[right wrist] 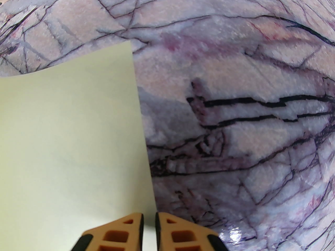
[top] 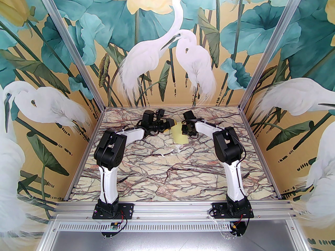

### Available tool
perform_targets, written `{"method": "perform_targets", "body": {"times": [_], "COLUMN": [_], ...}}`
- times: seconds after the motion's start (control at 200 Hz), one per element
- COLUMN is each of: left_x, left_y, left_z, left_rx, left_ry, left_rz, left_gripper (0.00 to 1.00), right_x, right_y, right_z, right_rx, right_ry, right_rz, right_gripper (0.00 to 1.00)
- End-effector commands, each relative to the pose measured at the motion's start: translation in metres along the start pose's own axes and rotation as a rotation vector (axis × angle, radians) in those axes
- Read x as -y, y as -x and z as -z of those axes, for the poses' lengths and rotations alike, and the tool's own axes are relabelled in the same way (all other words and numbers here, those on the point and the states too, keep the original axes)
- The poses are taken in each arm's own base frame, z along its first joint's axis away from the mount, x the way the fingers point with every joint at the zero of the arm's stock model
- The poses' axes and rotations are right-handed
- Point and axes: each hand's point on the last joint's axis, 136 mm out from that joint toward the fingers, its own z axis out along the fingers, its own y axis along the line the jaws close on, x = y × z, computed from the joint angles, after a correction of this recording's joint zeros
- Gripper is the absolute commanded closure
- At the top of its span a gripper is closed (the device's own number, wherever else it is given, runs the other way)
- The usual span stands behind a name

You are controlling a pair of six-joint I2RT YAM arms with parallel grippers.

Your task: Fold a paper plane with a square sheet of paper (fold left side to right side)

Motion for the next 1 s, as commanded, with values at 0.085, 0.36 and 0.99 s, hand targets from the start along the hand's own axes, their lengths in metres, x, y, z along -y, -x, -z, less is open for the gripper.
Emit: {"method": "perform_targets", "body": {"times": [0.085,0.36,0.99], "left_x": [0.003,0.004,0.006], "left_y": [-0.005,-0.01,-0.016], "left_z": [-0.015,-0.023,-0.034], "left_rx": [-0.022,-0.03,-0.055], "left_ry": [-0.05,-0.086,-0.099], "left_rz": [0.006,0.02,0.022], "left_gripper": [0.1,0.1,0.1], "right_x": [-0.003,-0.003,-0.037], "right_y": [-0.028,-0.008,0.046], "right_z": [-0.016,0.005,0.072], "right_rx": [-0.089,-0.023,0.099], "right_ry": [0.009,0.119,0.807], "right_rz": [0.011,-0.036,-0.188], "right_gripper": [0.83,0.77,0.67]}}
